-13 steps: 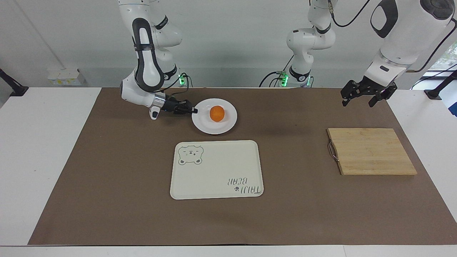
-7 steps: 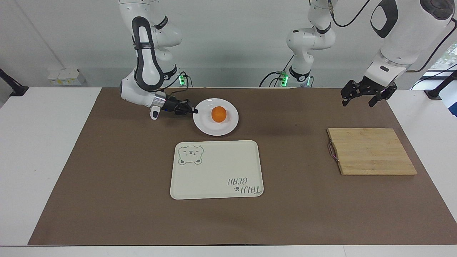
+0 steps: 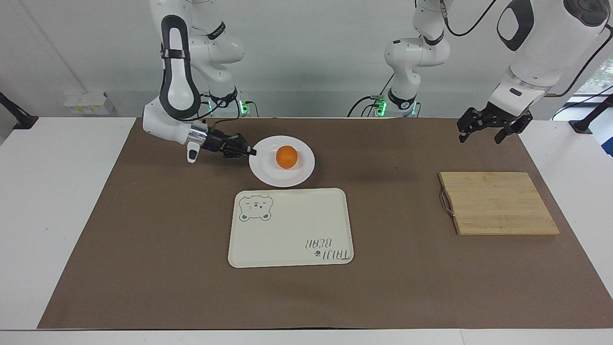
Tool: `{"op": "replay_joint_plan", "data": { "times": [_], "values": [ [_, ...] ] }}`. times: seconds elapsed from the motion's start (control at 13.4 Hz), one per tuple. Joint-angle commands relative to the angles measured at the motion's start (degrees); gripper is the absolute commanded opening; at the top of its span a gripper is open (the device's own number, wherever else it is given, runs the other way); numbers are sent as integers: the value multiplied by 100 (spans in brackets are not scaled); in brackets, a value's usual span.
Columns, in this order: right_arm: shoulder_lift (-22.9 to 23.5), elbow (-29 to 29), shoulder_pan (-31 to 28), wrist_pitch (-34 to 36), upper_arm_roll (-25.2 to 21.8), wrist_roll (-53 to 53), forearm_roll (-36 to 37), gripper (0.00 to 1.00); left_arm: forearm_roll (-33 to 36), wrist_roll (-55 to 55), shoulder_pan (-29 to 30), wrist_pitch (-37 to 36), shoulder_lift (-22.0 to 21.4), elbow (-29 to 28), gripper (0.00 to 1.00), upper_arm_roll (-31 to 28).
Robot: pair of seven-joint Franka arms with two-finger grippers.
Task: Place orange and plate with both arms
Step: 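Grip the plate rim and slide the plate onto the cream tray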
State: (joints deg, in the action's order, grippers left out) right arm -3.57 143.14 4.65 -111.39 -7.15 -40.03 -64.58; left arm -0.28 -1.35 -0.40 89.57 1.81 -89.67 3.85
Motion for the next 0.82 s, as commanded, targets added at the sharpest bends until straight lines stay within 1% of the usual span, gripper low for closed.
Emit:
{"op": "replay_joint_plan", "data": {
  "times": [0.0, 0.22, 0.37, 0.52, 0.74],
  "values": [
    [435, -724, -140, 381, 21, 345, -196, 0, 90, -32, 49, -142, 74, 160, 100, 28],
    [962, -1585, -122, 373, 38, 1065, -204, 0, 90, -32, 49, -142, 74, 160, 100, 37],
    [1340, -2174, -9, 320, 38, 1409, -213, 0, 90, -32, 49, -142, 74, 160, 100, 28],
    [1796, -2736, 18, 259, 91, 1516, -493, 0, 90, -32, 49, -142, 74, 160, 100, 28],
    [2543, -3563, 281, -74, 100, 1525, -854, 0, 90, -32, 49, -142, 74, 160, 100, 28]
  ]
}}
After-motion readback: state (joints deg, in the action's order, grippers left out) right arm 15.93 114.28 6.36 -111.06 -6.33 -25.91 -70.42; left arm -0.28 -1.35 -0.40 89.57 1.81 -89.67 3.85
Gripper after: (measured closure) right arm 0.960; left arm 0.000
